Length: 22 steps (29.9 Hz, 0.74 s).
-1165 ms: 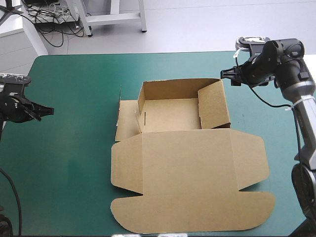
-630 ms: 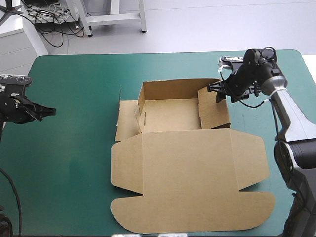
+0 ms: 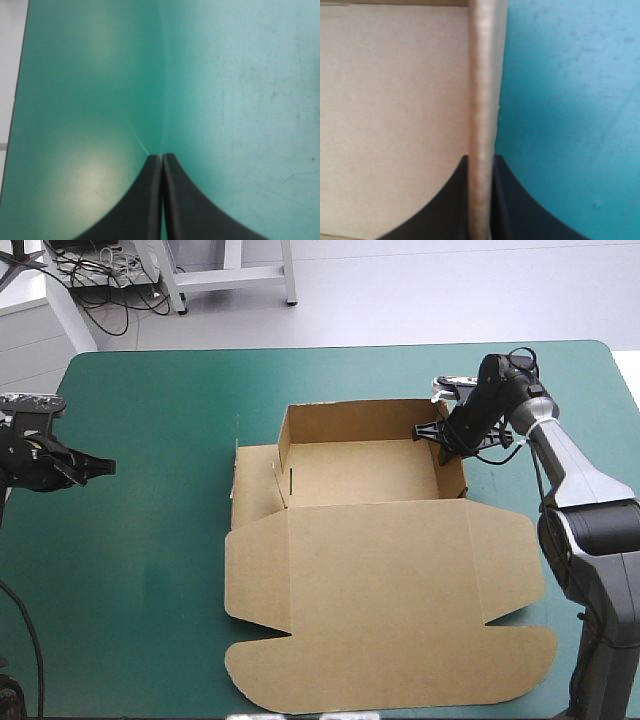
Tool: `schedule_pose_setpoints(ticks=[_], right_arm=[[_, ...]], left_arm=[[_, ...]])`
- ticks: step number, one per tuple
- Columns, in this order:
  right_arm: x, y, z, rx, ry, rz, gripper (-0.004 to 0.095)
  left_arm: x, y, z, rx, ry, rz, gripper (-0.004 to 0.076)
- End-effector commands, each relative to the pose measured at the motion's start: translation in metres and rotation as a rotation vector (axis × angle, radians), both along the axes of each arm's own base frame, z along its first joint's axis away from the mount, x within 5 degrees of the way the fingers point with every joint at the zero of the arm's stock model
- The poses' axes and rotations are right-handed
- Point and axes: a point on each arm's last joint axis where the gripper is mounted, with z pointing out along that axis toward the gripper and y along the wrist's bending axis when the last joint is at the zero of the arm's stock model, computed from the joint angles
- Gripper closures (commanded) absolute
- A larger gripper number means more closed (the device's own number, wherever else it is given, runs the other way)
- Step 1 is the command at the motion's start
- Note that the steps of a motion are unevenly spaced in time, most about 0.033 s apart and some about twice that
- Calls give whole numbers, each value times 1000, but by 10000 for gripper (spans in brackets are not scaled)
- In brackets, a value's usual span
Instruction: Fold the box
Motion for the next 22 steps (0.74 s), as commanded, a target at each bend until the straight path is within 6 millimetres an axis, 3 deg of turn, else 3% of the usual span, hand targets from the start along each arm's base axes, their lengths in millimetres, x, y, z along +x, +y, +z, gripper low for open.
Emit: schedule_pose_setpoints(ticks=[1, 5, 8, 11, 17, 22], right_arm=[[-9, 0, 31, 46, -47, -5, 923], [-11, 1, 37, 62, -57, -9, 923], [-13, 2, 43, 76, -73, 8, 923], [-17, 2, 52, 81, -99, 30, 923], [-29, 1, 76, 87, -161, 46, 923], [-41, 0, 100, 100, -224, 68, 923]], left_arm=[[-3, -3, 20, -10, -104, 2, 732], [-4, -4, 19, -28, -85, 0, 722], [-6, -5, 17, -36, -54, -4, 657], [-8, -6, 15, -43, -28, -6, 534], [-7, -6, 13, -57, -10, -5, 209], [-1, -7, 6, -97, 12, -7, 178]])
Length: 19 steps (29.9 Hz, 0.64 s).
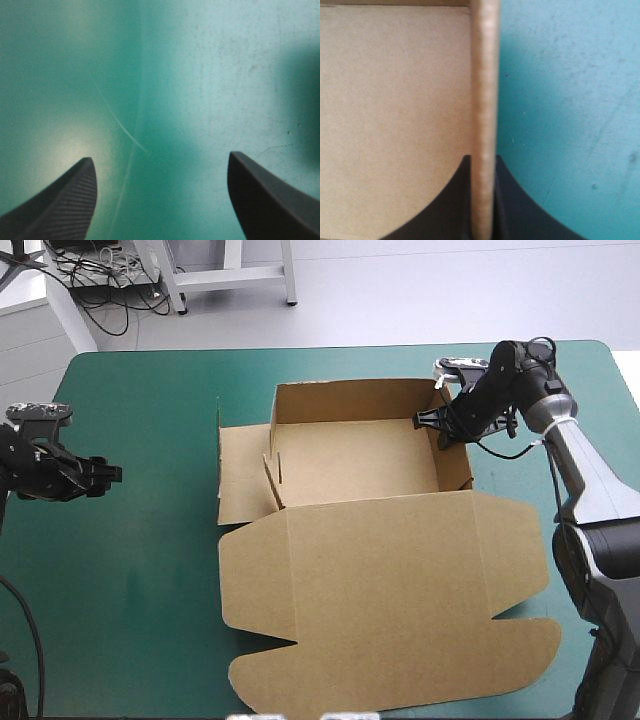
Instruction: Fold the box
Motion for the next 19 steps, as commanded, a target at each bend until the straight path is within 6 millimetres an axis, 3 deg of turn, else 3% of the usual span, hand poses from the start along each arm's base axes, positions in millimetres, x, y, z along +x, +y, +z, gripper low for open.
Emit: schedule_pose_setpoints(ticks=[1, 10, 13, 19], right_arm=[[-26, 0, 55, 66, -114, 27, 923], [-62, 3, 108, 170, -248, 87, 928], [-70, 3, 117, 183, -272, 88, 928], [-73, 4, 120, 198, -277, 91, 928]], left_arm=[[4, -4, 12, -48, -75, 7, 178], [21, -18, -10, -325, 29, 24, 178], [26, -24, -14, -406, 39, 6, 178], [29, -43, -1, -620, -36, -116, 178]])
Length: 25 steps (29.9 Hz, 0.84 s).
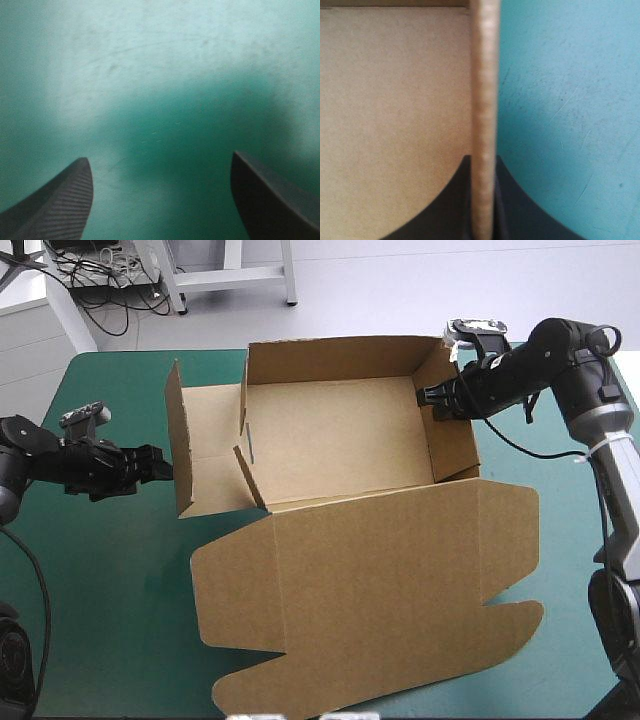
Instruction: Fold the box
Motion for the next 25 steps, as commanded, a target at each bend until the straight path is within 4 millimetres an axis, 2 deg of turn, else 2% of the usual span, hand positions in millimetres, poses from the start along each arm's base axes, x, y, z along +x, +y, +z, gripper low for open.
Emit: schedule_pose_setpoints(ticks=[1, 10, 20, 25], right_arm=[[-17, 0, 28, 62, -61, 15, 928], [-11, 1, 21, 61, -39, 11, 928], [5, 5, -1, 94, 44, -24, 928], [11, 19, -10, 152, 55, -12, 928]], left_arm=[[-3, -15, 30, -167, -135, -55, 178], [-13, -28, 38, -287, -124, -206, 178], [-31, -33, 59, -259, -209, -230, 178], [-40, -35, 68, -247, -242, -237, 178]])
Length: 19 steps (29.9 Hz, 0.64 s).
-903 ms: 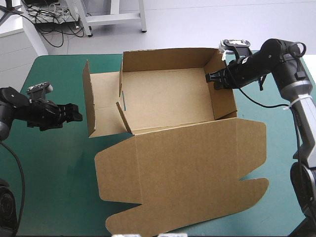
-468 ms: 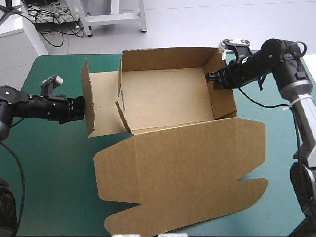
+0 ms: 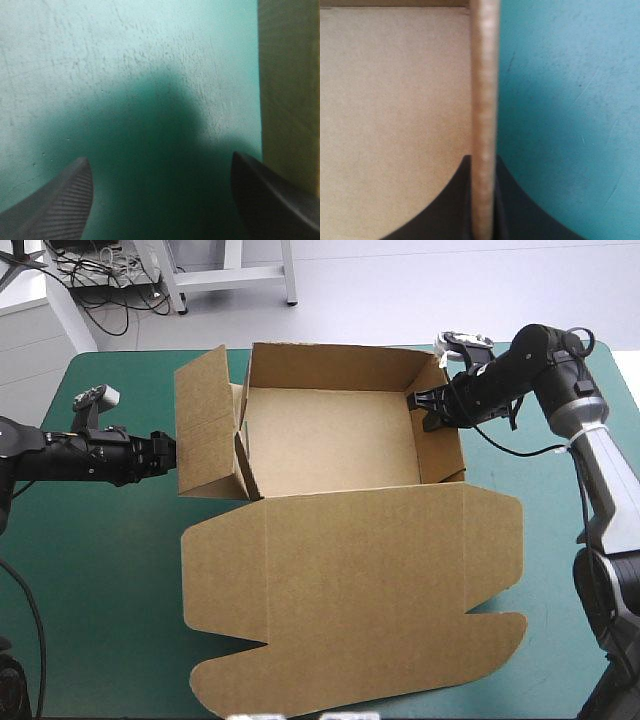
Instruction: Fold the box
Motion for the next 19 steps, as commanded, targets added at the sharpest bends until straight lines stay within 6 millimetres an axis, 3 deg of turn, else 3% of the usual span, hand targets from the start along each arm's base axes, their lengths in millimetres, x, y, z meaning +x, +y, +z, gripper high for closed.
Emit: schedule_pose_setpoints(ticks=[1, 14, 19], right_arm=[[-11, 15, 24, 105, -82, 5, 928], [-7, 65, 10, 108, -166, 70, 927], [-3, 76, 1, 108, -158, 64, 926]], left_arm=[[-16, -9, 26, -59, -65, -54, 178], [-32, -15, 44, -73, -132, -57, 178], [-42, -17, 52, -64, -167, -59, 178]])
